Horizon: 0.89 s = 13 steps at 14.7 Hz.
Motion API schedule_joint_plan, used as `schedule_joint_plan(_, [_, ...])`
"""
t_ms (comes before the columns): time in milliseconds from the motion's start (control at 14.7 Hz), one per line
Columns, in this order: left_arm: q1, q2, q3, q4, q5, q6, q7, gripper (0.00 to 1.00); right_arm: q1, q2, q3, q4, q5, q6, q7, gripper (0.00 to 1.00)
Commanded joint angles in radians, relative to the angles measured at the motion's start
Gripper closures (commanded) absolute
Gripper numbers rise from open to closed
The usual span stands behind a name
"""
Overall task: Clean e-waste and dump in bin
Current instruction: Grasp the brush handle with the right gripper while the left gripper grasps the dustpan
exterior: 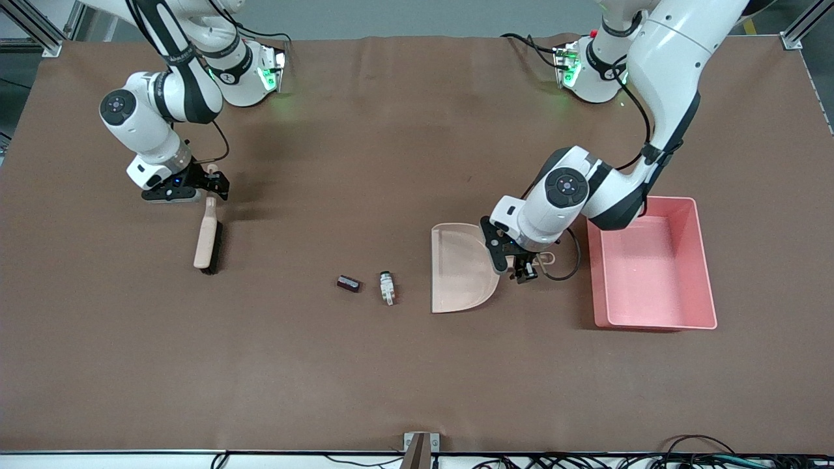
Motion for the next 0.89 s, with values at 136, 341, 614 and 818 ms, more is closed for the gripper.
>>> schedule_joint_plan(136, [0.005, 0.025, -0.004, -0.004, 0.052, 0.039, 0.014, 0.34, -0.023, -0.012, 0.008, -0.037, 0.019, 0.016, 0.005, 1.00])
schedule_joint_plan(341, [0.013, 0.015, -0.015, -0.013, 0.052, 0.039, 0.017, 0.34, -0.015, -0.009, 0.008, -0.029, 0.019, -0.007, 0.063, 1.00])
schedule_joint_plan(614, [0.030, 0.007, -0.029, -0.005, 0.052, 0.039, 0.035, 0.34, 0.049, 0.033, 0.013, 0.006, 0.047, 0.002, 0.129, 1.00])
schedule_joint_plan(818, [0.045, -0.004, -0.035, -0.008, 0.050, 0.032, 0.080, 0.34, 0.231, 0.060, 0.011, 0.056, 0.222, 0.004, 0.146, 1.00])
